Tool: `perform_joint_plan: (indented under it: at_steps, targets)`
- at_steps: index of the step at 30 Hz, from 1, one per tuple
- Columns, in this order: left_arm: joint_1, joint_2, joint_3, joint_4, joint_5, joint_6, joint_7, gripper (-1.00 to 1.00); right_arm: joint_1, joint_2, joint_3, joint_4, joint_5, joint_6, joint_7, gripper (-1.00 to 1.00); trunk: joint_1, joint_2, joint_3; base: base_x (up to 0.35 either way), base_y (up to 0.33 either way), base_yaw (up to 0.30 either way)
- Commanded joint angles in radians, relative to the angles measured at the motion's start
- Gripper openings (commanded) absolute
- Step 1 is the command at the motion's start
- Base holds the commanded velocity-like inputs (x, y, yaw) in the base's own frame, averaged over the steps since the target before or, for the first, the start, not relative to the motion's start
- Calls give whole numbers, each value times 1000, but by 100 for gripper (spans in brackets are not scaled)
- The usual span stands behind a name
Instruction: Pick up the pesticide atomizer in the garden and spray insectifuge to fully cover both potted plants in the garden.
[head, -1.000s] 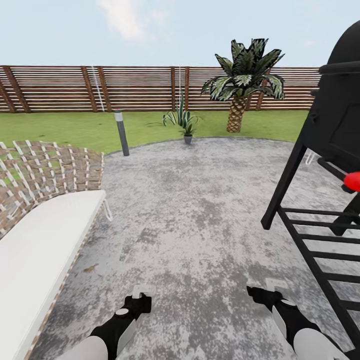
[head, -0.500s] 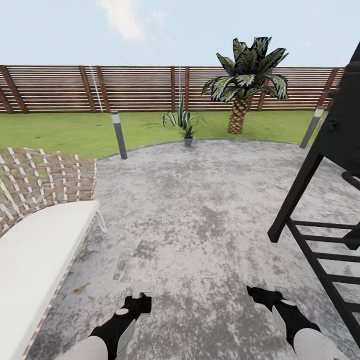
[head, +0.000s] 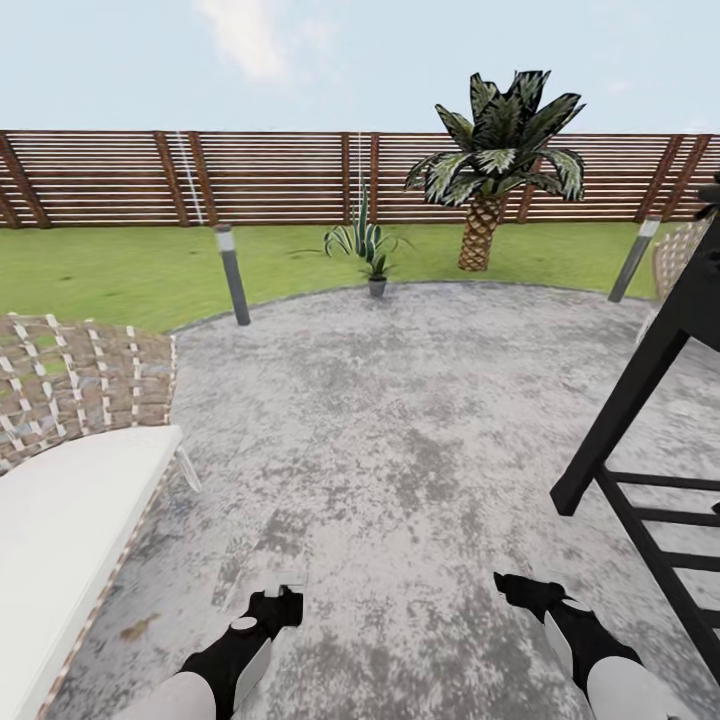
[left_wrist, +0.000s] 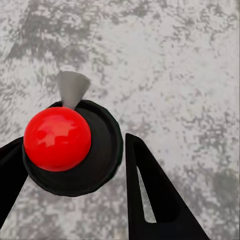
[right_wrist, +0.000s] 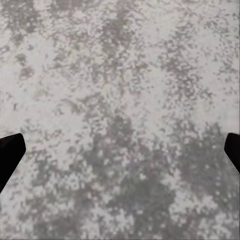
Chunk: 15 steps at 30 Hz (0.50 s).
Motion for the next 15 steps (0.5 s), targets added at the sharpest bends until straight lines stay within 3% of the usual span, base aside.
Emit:
perform_joint_plan:
  at_steps: [1, 15]
  targets:
    - [-1, 0, 3, 1, -7, -4, 2, -100, -1, 1, -8, -1, 8, 2, 7, 100, 0, 0, -1, 339, 0, 0]
    - [-1, -1, 3, 1, -7, -4, 2, -100, -1, 1, -8, -1, 8, 2, 8, 100, 0, 0, -1, 339, 0, 0]
